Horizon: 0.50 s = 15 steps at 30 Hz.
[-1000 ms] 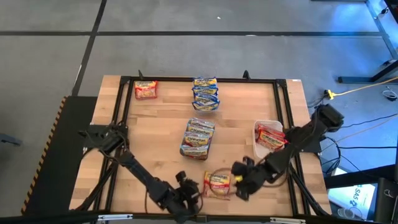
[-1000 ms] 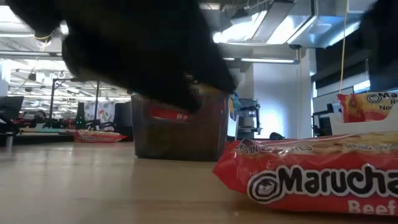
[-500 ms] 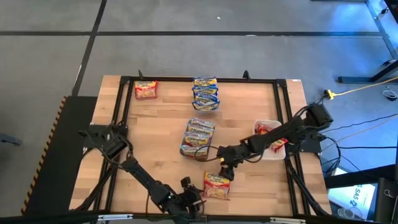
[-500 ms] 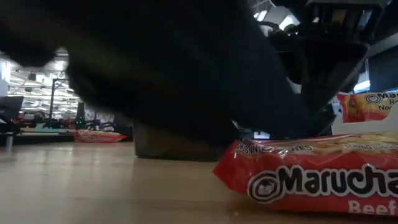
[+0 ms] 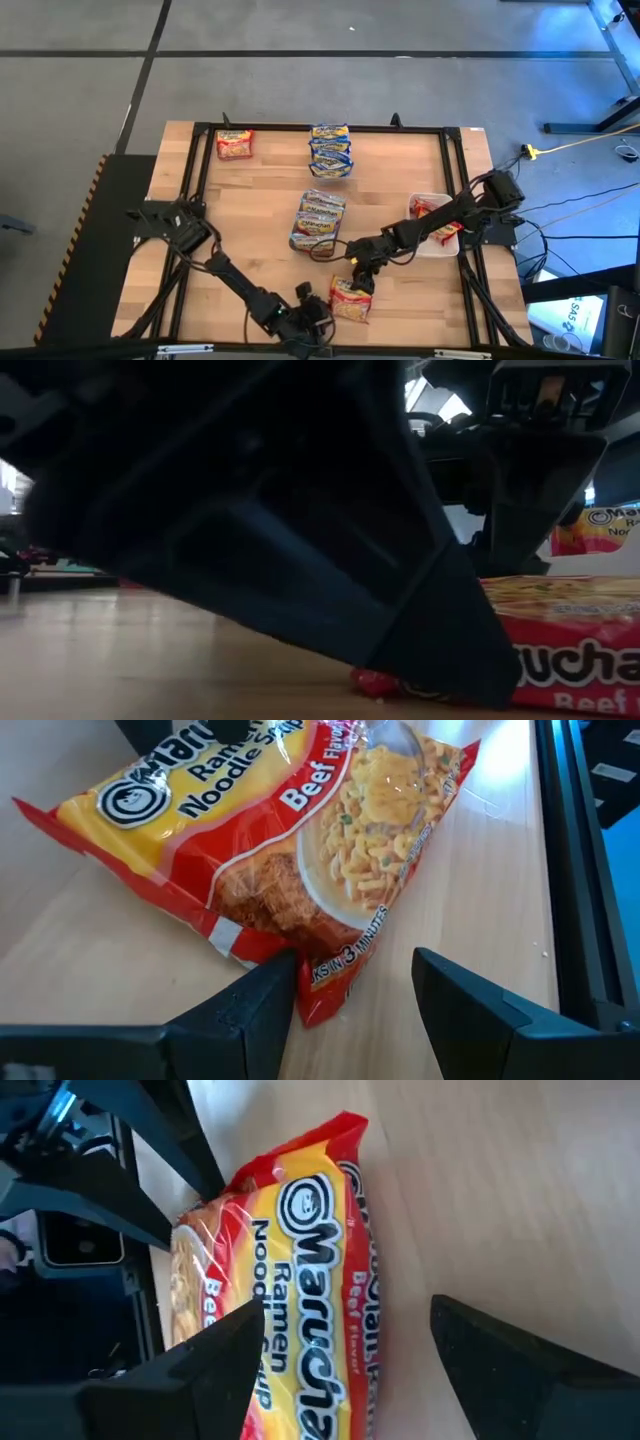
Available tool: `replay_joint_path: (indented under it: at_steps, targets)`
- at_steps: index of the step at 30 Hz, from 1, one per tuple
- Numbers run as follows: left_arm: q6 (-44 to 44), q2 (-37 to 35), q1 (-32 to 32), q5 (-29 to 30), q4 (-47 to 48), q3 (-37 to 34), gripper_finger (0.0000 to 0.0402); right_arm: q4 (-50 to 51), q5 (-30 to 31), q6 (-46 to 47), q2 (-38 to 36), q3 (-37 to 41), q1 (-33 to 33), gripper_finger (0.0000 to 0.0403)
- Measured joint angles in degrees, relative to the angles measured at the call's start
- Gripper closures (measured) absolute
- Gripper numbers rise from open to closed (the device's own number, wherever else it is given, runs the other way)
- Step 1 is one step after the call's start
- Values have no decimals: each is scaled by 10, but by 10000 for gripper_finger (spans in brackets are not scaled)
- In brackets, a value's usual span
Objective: Sort Maruchan noodles
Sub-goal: Put the red noodle pack into the white bin
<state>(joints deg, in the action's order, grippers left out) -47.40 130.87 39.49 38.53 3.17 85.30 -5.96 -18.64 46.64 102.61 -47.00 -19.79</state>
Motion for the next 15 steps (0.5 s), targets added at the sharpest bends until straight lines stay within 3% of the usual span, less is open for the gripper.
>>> replay_joint_path:
  at_steps: [15]
  targets:
    - [2,1,-21,-14,0,0,205,-109,-79,56,42,2,-14,120]
